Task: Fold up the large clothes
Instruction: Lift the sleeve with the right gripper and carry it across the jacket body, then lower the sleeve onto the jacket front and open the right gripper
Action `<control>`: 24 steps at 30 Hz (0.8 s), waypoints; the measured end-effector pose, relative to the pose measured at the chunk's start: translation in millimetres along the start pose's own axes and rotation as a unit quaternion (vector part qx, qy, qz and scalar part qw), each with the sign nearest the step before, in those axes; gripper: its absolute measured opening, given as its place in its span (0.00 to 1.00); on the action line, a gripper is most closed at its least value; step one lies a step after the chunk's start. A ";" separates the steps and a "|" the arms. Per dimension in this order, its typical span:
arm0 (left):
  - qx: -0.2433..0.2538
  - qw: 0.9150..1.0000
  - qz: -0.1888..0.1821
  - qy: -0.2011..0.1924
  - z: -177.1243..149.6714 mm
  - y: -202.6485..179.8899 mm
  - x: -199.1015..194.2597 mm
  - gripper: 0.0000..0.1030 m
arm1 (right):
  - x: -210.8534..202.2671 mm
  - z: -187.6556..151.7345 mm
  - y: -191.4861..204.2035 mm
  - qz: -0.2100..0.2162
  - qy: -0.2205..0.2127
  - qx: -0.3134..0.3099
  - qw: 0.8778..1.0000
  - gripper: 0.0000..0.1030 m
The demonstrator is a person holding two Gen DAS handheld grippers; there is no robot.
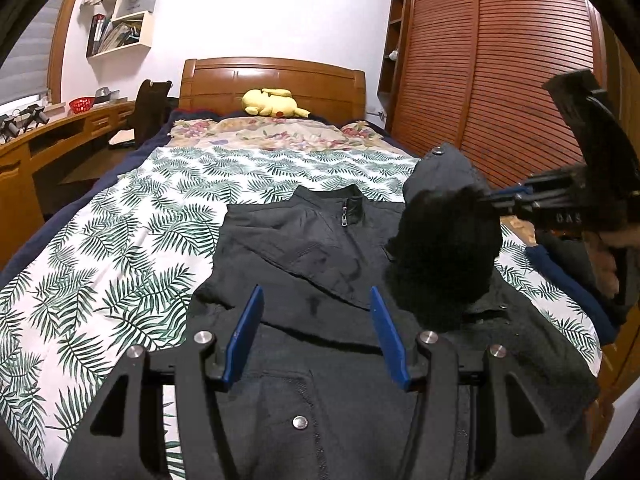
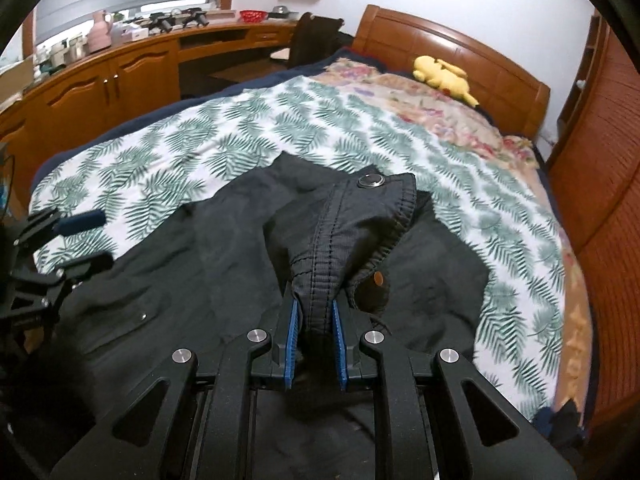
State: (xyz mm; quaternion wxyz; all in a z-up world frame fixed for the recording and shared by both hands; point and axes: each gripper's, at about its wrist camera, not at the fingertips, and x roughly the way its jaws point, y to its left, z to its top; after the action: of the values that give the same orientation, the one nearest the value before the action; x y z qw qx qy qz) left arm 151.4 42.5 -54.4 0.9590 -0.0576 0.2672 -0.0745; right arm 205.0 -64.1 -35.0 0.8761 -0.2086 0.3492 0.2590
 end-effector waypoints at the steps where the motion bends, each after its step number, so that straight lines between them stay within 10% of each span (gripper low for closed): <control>1: -0.001 1.000 0.000 0.000 0.2 0.5 0.4 0.53 | -1.4 -1.7 1.3 0.003 0.000 0.001 1.000 0.13; 24: -0.006 1.000 0.010 -0.001 0.8 7.0 -1.5 0.53 | 22.4 -18.1 -6.7 0.031 -0.006 0.052 0.998 0.42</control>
State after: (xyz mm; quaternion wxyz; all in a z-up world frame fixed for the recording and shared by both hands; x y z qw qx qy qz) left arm 151.4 49.8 -54.0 0.9595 -0.0607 0.2675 -0.0635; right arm 213.8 -72.3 -62.1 0.8797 -0.1499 0.3629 0.2684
